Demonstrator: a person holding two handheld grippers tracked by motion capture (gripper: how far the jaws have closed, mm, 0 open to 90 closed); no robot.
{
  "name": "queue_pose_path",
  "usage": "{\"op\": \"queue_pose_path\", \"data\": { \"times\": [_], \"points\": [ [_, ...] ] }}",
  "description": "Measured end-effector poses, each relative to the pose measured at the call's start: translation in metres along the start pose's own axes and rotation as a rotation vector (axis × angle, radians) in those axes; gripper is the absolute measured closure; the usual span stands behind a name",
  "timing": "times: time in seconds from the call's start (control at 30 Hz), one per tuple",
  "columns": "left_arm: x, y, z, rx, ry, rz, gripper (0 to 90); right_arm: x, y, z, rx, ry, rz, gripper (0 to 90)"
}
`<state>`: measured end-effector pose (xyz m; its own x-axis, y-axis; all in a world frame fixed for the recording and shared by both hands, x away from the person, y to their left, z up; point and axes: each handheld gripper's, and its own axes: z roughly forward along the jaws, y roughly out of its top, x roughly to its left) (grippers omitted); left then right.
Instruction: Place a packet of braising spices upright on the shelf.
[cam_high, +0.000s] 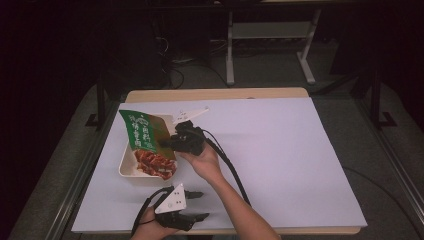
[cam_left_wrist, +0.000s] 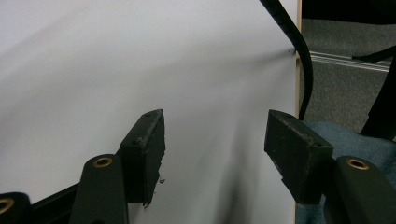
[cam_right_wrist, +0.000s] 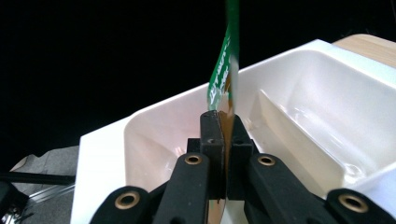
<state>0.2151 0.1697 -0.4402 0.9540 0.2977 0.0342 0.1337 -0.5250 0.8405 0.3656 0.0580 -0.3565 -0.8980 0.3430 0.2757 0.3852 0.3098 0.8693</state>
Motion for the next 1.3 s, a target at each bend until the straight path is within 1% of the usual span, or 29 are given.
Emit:
{"op": "queue_pose_path", "data": {
  "times": [0.1,0.17,0.2,0.27,0.33,0.37,0.43,0.47,0.53,0.57,0.63,0.7,0.77,0.8,0.9,0.93,1.07,1.13,1.17,1.23,1.27,1.3],
  "points": [
    [0.000,0.000,0.000,0.000,0.000,-0.001,37.8,-0.004,0.000,0.000,0.005,0.002,0.016,86.4],
    [0.000,0.000,0.000,0.001,-0.001,-0.002,37.8,-0.006,0.001,0.000,0.019,-0.001,0.010,83.2],
    [0.000,0.000,0.000,0.002,-0.001,-0.002,37.8,-0.006,0.002,0.002,0.038,-0.003,0.007,78.5],
    [0.000,0.000,0.001,0.004,-0.002,-0.002,37.8,-0.007,0.004,0.005,0.079,-0.004,0.005,76.6],
    [0.000,0.000,0.001,0.006,-0.003,-0.003,37.8,-0.008,0.007,0.009,0.096,-0.009,-0.005,77.5],
    [0.000,0.000,0.001,0.007,-0.003,-0.004,37.8,-0.008,0.008,0.011,0.102,-0.014,-0.002,77.6],
    [0.000,0.000,0.000,0.005,-0.003,-0.005,37.8,-0.009,0.009,0.016,0.120,-0.013,0.003,81.9],
    [0.001,0.000,0.000,0.004,-0.002,-0.002,37.8,-0.010,0.008,0.018,0.123,-0.005,0.007,85.0],
    [0.001,0.000,0.000,-0.002,0.000,0.001,37.8,-0.011,0.008,0.019,0.122,0.013,0.027,87.3],
    [0.001,0.000,0.000,-0.002,0.000,0.003,37.8,-0.011,0.007,0.019,0.119,0.015,0.032,88.0],
    [0.001,0.000,-0.001,0.001,0.000,0.002,37.8,-0.011,0.006,0.018,0.117,0.019,0.043,88.2],
    [0.001,0.000,-0.001,-0.002,0.000,0.001,37.8,-0.010,0.005,0.018,0.113,0.013,0.045,88.0],
    [0.001,0.000,-0.001,-0.002,0.000,0.000,37.8,-0.011,0.005,0.016,0.122,0.009,0.044,88.1],
    [0.001,0.000,-0.001,-0.001,0.000,0.001,37.9,-0.011,0.004,0.015,0.115,0.015,0.058,88.3],
    [0.001,0.000,-0.001,0.000,0.000,-0.002,37.8,-0.008,0.001,0.013,0.100,0.024,0.060,88.1],
    [0.001,0.000,-0.001,0.000,-0.001,-0.002,37.9,-0.008,0.000,0.012,0.100,0.027,0.048,87.8],
    [0.000,0.000,0.000,-0.001,-0.001,-0.002,37.8,-0.008,0.001,0.012,0.121,0.001,0.022,86.8],
    [0.000,0.000,0.000,0.001,-0.002,-0.001,37.8,-0.009,0.003,0.015,0.132,0.005,0.028,86.8],
    [0.000,0.000,0.000,0.003,-0.001,0.000,37.8,-0.009,0.004,0.016,0.132,0.001,0.019,86.9],
    [0.000,0.000,0.000,0.005,-0.001,0.000,37.8,-0.008,0.004,0.016,0.136,0.002,0.021,87.7],
    [0.000,0.000,0.000,0.003,-0.001,0.002,37.8,-0.008,0.004,0.016,0.129,0.024,0.025,88.4],
    [0.000,0.000,0.000,0.003,-0.001,0.002,37.8,-0.008,0.004,0.016,0.129,0.024,0.025,88.4]
  ]
}}
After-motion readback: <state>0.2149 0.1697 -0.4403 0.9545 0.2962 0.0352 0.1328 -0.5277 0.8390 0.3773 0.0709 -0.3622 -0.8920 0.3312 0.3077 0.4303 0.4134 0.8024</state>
